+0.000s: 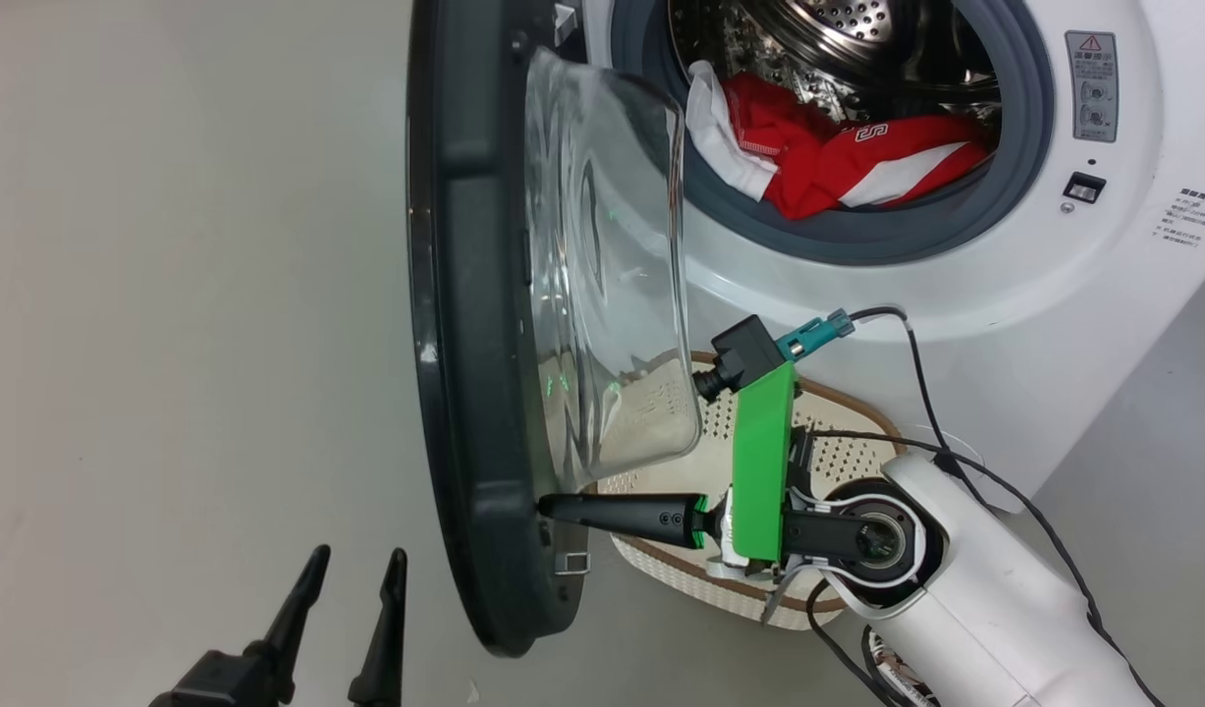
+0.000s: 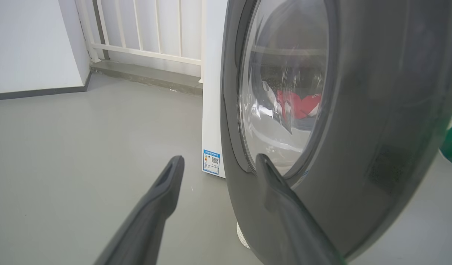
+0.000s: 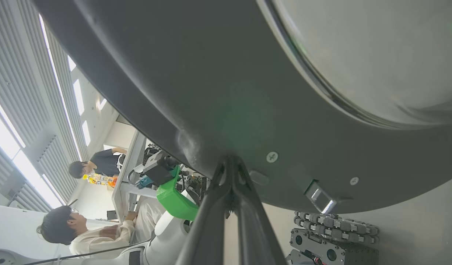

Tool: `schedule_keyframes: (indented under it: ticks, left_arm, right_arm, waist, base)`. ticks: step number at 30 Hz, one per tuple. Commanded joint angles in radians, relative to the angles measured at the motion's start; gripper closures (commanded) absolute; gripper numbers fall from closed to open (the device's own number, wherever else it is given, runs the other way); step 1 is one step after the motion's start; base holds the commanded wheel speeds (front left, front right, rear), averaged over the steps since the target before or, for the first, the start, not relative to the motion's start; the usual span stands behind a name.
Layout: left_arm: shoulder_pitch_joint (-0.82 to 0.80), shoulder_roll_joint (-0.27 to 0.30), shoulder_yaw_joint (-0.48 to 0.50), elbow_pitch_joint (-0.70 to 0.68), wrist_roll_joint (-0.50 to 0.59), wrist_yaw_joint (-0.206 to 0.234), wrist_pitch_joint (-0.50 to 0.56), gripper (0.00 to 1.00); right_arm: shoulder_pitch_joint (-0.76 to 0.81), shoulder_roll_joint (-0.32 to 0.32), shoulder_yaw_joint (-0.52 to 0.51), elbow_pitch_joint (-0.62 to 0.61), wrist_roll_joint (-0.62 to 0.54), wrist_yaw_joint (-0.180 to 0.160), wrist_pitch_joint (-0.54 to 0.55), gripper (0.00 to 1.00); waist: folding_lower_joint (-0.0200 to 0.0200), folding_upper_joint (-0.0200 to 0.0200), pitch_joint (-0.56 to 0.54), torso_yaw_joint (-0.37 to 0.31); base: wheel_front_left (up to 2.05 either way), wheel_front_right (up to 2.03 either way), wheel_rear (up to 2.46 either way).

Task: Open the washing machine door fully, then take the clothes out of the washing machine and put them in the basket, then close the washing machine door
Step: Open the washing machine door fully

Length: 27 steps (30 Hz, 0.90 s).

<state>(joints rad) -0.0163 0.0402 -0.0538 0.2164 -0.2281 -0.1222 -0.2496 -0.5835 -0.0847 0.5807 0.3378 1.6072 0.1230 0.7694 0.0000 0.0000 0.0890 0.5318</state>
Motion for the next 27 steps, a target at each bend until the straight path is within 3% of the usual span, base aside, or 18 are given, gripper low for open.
schedule_keyframes:
  ticks: [1, 2, 3, 17, 27]
  left_arm:
    - [-0.019, 0.010, 0.035, -0.018, 0.012, 0.007, -0.012, 0.00]
    - [-0.021, 0.010, 0.034, -0.015, 0.013, 0.006, -0.012, 0.00]
    - [-0.022, 0.010, 0.034, -0.012, 0.013, 0.006, -0.012, 0.00]
    - [-0.032, 0.010, 0.063, 0.003, 0.027, -0.002, -0.012, 0.00]
    - [-0.020, 0.010, 0.090, 0.006, 0.029, -0.005, -0.012, 0.00]
  right_arm:
    - [-0.019, 0.030, -0.001, -0.028, -0.014, 0.008, -0.014, 0.53]
    - [-0.013, 0.026, -0.004, -0.027, -0.020, 0.008, -0.021, 0.08]
    - [-0.006, 0.022, -0.006, -0.027, -0.025, 0.008, -0.027, 0.00]
    - [0.104, -0.046, -0.044, -0.023, -0.066, 0.008, -0.146, 0.00]
    - [0.236, -0.096, -0.114, -0.006, -0.083, 0.008, -0.337, 0.00]
  waist:
    - [0.0000, 0.0000, -0.002, -0.002]
    - [0.0000, 0.0000, -0.004, -0.003]
    - [0.0000, 0.0000, -0.006, -0.006]
    - [0.0000, 0.0000, -0.012, -0.070]
    - [0.0000, 0.0000, -0.024, -0.099]
  base:
    - [0.00, 0.00, 0.00]
    - [0.00, 0.00, 0.00]
    - [0.00, 0.00, 0.00]
    - [0.00, 0.00, 0.00]
    - [0.00, 0.00, 0.00]
